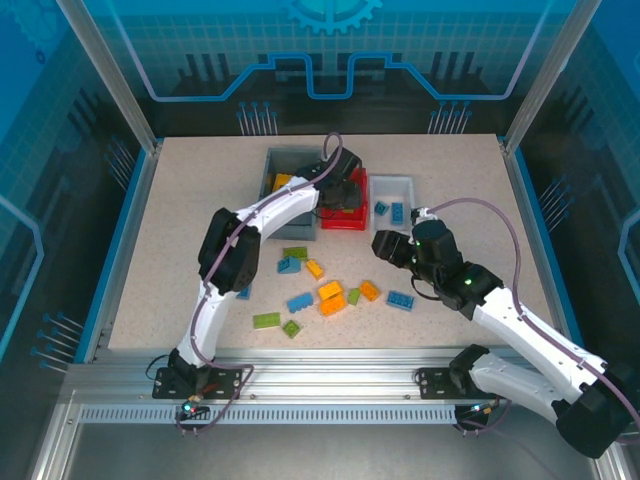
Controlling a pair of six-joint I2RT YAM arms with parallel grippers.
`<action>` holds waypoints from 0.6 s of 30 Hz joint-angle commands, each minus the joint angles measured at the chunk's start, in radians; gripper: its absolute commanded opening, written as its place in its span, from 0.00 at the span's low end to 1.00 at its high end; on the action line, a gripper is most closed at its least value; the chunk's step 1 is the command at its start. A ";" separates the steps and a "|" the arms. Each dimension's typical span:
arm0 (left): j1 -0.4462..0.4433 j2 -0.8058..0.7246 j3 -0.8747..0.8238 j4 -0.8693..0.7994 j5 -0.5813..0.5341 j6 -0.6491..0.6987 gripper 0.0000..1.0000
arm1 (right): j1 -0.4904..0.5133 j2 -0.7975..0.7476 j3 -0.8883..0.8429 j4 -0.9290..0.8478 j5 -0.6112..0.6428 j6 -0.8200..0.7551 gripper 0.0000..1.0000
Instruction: Sort the legos into containers by color
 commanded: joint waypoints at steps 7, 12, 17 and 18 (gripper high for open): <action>-0.016 -0.502 -0.338 0.059 -0.086 -0.127 0.49 | 0.242 0.179 0.119 -0.021 0.047 -0.290 0.63; -0.016 -0.852 -0.590 -0.084 -0.253 -0.312 0.50 | 0.401 0.459 0.295 0.014 -0.133 -0.581 0.66; -0.014 -1.197 -0.785 -0.239 -0.385 -0.439 0.53 | 0.480 0.800 0.631 -0.161 -0.086 -0.528 0.67; -0.014 -1.261 -0.814 -0.266 -0.406 -0.435 0.54 | 0.485 0.858 0.689 -0.190 -0.053 -0.435 0.68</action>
